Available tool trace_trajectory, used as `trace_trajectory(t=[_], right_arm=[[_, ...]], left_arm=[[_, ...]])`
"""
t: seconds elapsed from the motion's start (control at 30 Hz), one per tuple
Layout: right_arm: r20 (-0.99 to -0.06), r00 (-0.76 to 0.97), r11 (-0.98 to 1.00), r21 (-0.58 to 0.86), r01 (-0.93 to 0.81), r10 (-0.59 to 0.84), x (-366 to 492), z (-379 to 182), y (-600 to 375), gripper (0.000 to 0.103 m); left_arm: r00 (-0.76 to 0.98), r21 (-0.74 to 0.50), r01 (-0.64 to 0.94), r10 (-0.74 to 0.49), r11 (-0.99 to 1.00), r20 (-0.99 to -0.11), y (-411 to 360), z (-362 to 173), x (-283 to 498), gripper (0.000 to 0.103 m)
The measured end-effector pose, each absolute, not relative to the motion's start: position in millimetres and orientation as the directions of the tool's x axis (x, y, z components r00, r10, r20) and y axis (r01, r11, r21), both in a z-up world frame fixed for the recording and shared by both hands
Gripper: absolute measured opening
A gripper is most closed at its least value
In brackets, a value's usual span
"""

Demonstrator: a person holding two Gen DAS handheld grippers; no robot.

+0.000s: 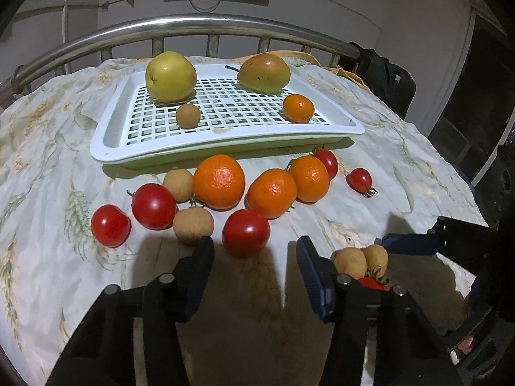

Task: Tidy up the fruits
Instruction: 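Grasp a cherry tomato with the left gripper while the right gripper grasps the red tomato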

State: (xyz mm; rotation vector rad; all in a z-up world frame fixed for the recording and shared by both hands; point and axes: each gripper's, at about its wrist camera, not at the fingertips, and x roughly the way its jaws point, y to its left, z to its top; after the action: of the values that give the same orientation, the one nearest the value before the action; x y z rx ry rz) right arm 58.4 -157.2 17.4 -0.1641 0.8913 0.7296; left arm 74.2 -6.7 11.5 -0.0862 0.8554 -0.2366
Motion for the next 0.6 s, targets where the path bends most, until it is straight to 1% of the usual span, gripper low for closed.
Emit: trace_trajectory(t=[0.17, 0.2, 0.27, 0.3, 0.33, 0.53, 0.6], right_arm=[[-0.771, 0.417, 0.759, 0.128, -0.639, 0.481, 62.5, 11.4, -152.8, 0.079], [-0.774, 0.418, 0.760, 0.123, -0.639, 0.477, 62.6, 10.5, -152.2, 0.079], [-0.776, 0.420, 0.760, 0.115, -0.640, 0.471, 61.8, 9.6, -151.5, 0.076], [-0.773, 0.419, 0.756, 0.117, -0.644, 0.476, 61.1, 10.0, -151.5, 0.072], [-0.772, 0.415, 0.753, 0.120, -0.647, 0.481, 61.1, 10.4, -151.2, 0.066], [-0.772, 0.420, 0.751, 0.111, -0.650, 0.478, 57.2, 11.3, -150.5, 0.065], [-0.771, 0.417, 0.753, 0.121, -0.646, 0.481, 57.8, 11.1, -152.0, 0.067]], left_arm=[[0.630, -0.158, 0.171, -0.232, 0.972, -0.741, -10.6, 8.4, 82.3, 0.045], [0.630, -0.156, 0.169, -0.228, 0.973, -0.742, -10.8, 8.0, 83.6, 0.042], [0.631, -0.158, 0.160, -0.224, 0.974, -0.743, -8.9, 7.4, 84.8, 0.035], [0.632, -0.163, 0.156, -0.225, 0.974, -0.742, -7.4, 7.4, 85.4, 0.033], [0.631, -0.175, 0.155, -0.233, 0.972, -0.740, -5.6, 7.3, 85.3, 0.033], [0.637, -0.170, 0.157, -0.232, 0.973, -0.735, -5.3, 8.9, 81.1, 0.033], [0.640, -0.173, 0.157, -0.234, 0.972, -0.732, -4.4, 9.8, 79.0, 0.033]])
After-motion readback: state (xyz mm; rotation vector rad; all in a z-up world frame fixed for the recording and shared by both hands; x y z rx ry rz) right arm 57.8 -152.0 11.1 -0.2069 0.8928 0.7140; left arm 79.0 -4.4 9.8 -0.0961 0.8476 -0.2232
